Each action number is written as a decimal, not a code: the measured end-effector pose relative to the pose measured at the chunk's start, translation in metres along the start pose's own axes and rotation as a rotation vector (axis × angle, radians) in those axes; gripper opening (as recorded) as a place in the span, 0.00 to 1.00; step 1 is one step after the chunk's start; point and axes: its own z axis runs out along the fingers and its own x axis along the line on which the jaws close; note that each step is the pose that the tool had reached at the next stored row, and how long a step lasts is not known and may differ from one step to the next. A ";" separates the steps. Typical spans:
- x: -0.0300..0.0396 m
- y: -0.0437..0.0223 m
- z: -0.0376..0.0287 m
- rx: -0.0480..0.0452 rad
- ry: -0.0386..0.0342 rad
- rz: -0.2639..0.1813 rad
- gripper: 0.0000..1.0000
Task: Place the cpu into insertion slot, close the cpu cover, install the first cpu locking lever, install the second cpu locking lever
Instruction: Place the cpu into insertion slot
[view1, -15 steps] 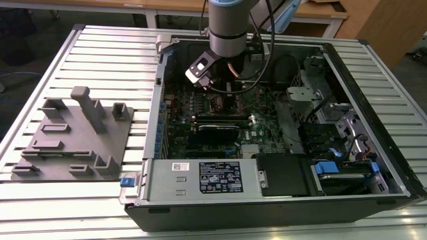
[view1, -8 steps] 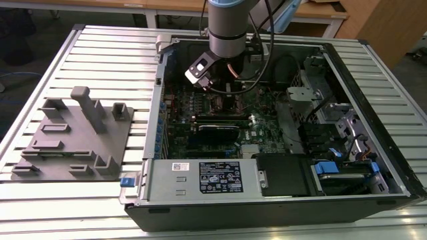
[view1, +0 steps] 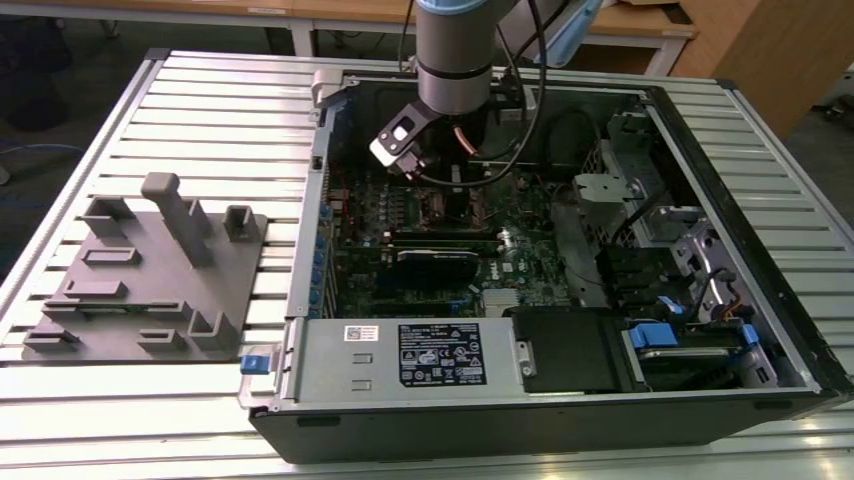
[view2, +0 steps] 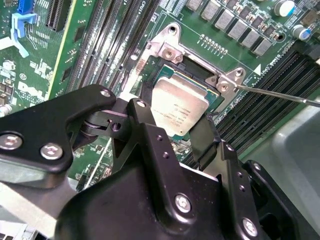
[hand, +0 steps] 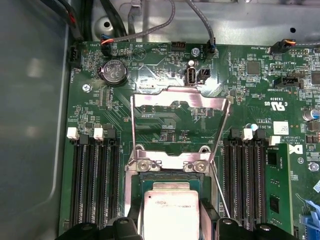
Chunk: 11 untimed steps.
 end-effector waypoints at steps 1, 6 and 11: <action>0.0000 0.0000 0.0000 0.0001 -0.0003 0.000 0.54; 0.0000 0.0042 0.0007 -0.0001 -0.0002 0.002 0.54; 0.0000 0.0042 0.0016 0.0001 -0.0022 0.020 0.54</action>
